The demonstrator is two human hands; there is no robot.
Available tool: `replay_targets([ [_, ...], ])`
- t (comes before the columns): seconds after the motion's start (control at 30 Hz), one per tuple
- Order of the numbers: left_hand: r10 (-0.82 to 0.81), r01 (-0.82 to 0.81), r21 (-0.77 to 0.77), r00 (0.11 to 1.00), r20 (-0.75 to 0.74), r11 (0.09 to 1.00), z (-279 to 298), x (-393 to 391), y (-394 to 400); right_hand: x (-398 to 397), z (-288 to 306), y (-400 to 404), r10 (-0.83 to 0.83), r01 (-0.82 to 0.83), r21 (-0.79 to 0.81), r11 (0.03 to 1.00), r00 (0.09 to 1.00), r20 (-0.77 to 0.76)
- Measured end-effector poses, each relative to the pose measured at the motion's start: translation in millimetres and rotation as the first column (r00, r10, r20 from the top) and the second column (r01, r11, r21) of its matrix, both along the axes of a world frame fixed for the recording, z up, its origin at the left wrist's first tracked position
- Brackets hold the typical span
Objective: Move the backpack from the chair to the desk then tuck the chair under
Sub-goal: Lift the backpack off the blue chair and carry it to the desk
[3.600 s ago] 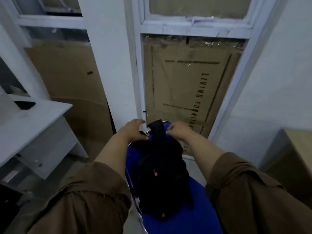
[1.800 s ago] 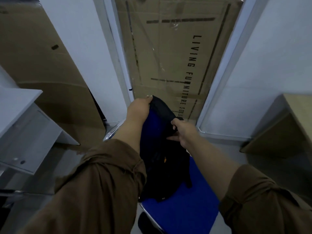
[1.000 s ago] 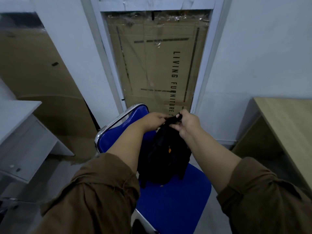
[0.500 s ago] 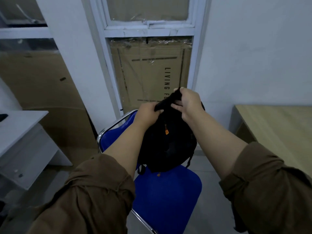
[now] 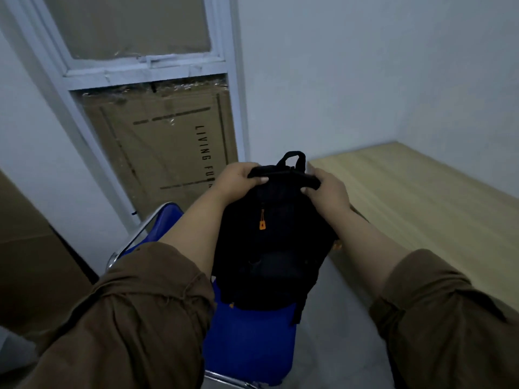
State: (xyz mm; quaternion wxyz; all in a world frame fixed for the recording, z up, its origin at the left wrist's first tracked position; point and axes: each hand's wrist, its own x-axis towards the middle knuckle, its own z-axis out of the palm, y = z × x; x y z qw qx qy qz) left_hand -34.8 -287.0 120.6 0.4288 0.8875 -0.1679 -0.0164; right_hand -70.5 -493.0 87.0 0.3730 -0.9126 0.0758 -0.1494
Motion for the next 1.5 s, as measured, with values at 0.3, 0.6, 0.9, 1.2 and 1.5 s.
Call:
replay_targets([
  [0.3, -0.27, 0.271, -0.014, 0.963, 0.023, 0.963, 18, -18, -96, -90, 11, -78, -0.326, 0.313, 0.108, 0.943, 0.937, 0.123],
  [0.6, -0.396, 0.399, -0.274, 0.916, 0.07, 0.875, 30, -52, -256, -170, 62, -205, -0.61, 0.616, 0.046, 0.786, 0.763, 0.215],
  [0.9, -0.518, 0.459, -0.358, 0.851, -0.086, 0.813, -23, -97, -448, -251, 71, -371, -0.79, 0.797, 0.066, 0.601, 0.58, 0.198],
  [1.2, -0.457, 0.418, -0.356, 0.889, -0.03, 0.836, -39, -121, -597, -284, 49, -497, -0.819, 0.816, 0.078, 0.573, 0.569, 0.068],
  [1.5, -0.374, 0.355, -0.256, 0.927, -0.026, 0.899, -52, -108, -663, -300, -20, -535, -0.869, 0.882, 0.256, 0.396, 0.45, -0.206],
])
